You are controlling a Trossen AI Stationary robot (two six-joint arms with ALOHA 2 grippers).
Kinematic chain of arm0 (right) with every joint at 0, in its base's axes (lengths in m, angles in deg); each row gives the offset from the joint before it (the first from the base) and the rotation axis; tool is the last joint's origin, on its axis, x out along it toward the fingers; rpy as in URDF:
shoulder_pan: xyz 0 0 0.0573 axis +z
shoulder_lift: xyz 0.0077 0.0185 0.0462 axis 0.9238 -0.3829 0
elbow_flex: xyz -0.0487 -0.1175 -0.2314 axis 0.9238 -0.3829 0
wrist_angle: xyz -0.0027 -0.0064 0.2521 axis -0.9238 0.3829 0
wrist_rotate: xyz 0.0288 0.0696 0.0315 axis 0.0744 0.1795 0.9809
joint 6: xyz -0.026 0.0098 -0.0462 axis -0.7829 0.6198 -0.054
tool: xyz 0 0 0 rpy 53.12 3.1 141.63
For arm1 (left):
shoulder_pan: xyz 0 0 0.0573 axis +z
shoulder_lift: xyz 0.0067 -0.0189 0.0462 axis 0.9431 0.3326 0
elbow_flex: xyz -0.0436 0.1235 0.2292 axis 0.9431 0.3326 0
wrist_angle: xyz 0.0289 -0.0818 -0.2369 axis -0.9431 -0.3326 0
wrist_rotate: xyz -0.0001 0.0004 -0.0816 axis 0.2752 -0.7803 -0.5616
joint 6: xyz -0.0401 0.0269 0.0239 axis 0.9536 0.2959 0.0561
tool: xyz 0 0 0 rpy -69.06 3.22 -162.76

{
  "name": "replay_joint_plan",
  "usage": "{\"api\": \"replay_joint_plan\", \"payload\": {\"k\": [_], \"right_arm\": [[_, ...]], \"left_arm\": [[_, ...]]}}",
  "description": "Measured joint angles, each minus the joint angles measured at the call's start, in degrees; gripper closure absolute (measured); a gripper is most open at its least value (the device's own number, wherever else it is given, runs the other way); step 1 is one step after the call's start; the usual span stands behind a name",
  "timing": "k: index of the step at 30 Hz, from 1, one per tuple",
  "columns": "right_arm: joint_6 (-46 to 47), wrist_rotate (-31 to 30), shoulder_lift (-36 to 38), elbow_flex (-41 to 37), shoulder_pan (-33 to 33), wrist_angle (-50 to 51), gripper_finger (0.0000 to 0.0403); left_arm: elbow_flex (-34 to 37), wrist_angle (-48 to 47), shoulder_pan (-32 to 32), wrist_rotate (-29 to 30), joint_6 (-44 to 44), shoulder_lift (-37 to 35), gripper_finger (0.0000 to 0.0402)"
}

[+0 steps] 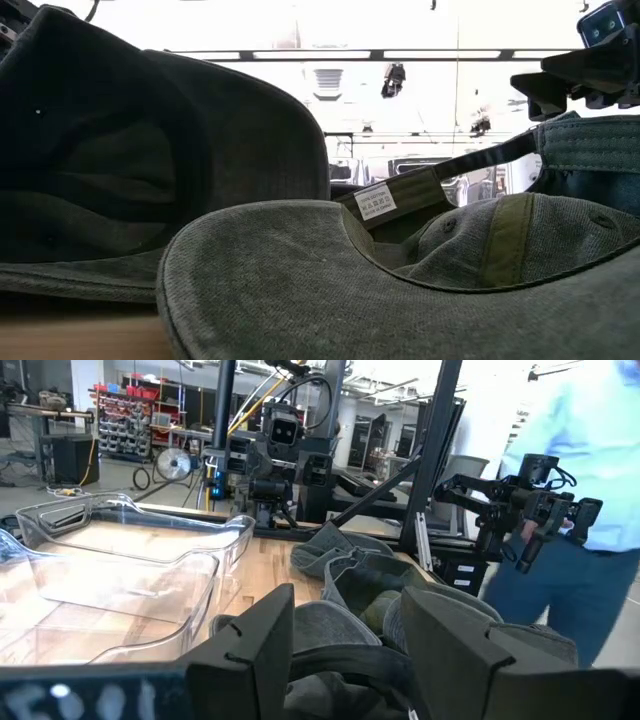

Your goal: Pick & Place hat

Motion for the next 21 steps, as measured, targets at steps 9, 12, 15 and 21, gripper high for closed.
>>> {"api": "replay_joint_plan", "payload": {"k": [9,12,15,21], "right_arm": [[5.04,-5.35,-0.28,-0.02,-0.02,-0.21,0.0188],[18.31,-5.51,-0.31,-0.02,0.00,-0.27,0.0188],[34.63,-5.71,-0.34,-0.02,0.00,-0.82,0.0188],[69.00,-7.99,-1.10,-0.04,0.00,-0.40,0.0188]], "left_arm": [[-0.02,0.00,-0.02,0.00,-0.01,0.02,0.0223],[-0.01,-0.02,0.00,0.00,0.01,0.00,0.0223],[-0.02,-0.07,-0.01,0.00,0.00,0.02,0.0223],[0.00,-0.12,0.00,0.01,-0.01,0.01,0.0223]]}}
